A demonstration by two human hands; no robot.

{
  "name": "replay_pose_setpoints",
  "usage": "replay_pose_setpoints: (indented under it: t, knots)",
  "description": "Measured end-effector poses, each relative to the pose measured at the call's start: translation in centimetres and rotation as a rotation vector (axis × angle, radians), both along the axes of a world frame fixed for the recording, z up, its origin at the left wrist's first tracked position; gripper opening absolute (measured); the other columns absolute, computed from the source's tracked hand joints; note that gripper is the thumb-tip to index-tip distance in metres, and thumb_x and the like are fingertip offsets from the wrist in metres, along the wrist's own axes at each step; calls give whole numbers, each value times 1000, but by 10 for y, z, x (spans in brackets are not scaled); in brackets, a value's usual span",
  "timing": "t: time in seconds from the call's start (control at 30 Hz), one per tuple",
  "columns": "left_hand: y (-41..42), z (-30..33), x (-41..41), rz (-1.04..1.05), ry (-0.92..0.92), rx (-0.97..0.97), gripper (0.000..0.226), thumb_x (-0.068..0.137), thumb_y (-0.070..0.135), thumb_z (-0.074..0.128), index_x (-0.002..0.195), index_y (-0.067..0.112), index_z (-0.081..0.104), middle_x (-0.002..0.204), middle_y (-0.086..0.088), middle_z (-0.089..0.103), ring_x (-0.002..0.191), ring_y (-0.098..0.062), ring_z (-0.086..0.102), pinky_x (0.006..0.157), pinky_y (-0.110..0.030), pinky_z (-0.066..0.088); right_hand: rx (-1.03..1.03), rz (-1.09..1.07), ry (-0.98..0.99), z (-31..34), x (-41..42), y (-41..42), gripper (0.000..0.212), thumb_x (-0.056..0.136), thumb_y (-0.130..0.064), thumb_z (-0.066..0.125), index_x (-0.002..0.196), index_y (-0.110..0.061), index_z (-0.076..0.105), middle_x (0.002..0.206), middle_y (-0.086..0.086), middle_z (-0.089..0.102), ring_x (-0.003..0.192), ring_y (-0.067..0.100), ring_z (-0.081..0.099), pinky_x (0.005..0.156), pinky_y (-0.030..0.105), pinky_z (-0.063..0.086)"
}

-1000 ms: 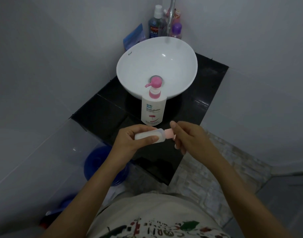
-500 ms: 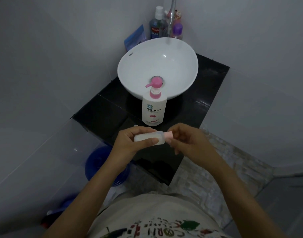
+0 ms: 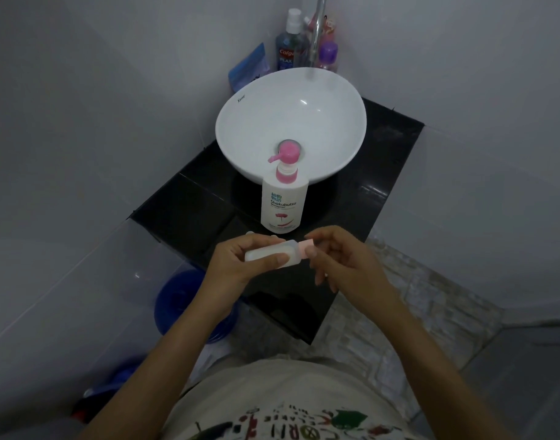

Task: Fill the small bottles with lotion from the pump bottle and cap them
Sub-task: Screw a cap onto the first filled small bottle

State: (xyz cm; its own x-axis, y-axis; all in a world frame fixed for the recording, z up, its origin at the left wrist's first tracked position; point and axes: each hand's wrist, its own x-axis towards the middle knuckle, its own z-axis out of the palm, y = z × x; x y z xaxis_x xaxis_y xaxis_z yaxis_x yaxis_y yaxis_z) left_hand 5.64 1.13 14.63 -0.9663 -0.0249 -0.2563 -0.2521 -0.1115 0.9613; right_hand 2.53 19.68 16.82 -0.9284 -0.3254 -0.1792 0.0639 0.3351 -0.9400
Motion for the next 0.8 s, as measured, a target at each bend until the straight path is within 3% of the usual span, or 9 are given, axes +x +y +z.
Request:
replay_pose_setpoints:
  t: [0.1, 0.23, 0.37, 0.43, 0.53, 0.6, 0.8]
  knots:
    - [-1, -4, 0, -19, -17, 2, 29, 58, 29, 75, 87, 29, 74, 102, 7, 70, 98, -6, 65, 74, -22, 55, -20, 25, 1, -3, 1, 2, 15, 87, -18, 60, 99, -9, 64, 73, 1, 66, 53, 11, 59, 45, 12, 41]
    - [5, -9, 2, -35, 8, -29, 27, 58, 27, 75, 85, 30, 73, 93, 17, 72, 94, -2, 66, 76, -21, 57, -44, -83, -127, -11, 4, -1, 14, 89, -19, 59, 97, -8, 63, 67, 1, 63, 46, 6, 54, 41, 13, 39]
    - [11, -20, 5, -49, 15, -55, 27, 67, 12, 77, 92, 19, 71, 92, 10, 73, 92, -4, 67, 70, -16, 54, -26, -144, -139, -21, 7, 0, 11, 88, -18, 61, 95, -10, 65, 69, 3, 65, 46, 5, 54, 41, 12, 39]
    - [9, -28, 2, -90, 13, -112, 30, 67, 11, 79, 94, 22, 70, 97, 7, 71, 95, -4, 66, 73, -18, 54, 42, -131, -73, -24, 7, 0, 10, 87, -19, 62, 95, -13, 65, 77, 3, 66, 55, 6, 58, 47, 12, 42]
    - [-2, -43, -8, -130, 42, -392, 40, 62, 29, 82, 98, 33, 67, 105, 14, 65, 100, -1, 59, 86, -22, 48, 306, -60, 199, -31, -3, 4, 12, 88, -22, 61, 99, -17, 62, 92, -3, 63, 73, 7, 59, 63, 18, 49]
    - [-11, -53, -17, -110, 122, -638, 45, 61, 43, 80, 102, 34, 66, 102, 17, 61, 100, -4, 52, 85, -25, 40, 430, -11, 337, -40, -15, 5, 16, 89, -21, 60, 104, -14, 61, 99, -1, 61, 77, 10, 58, 70, 23, 50]
    - [-20, -72, -51, -151, 274, -1164, 54, 67, 50, 75, 116, 29, 62, 113, 9, 64, 110, -15, 45, 87, -29, 22, 722, 210, 404, -79, -52, -9, 24, 92, -18, 53, 113, -9, 57, 109, 9, 57, 89, 24, 59, 76, 32, 48]
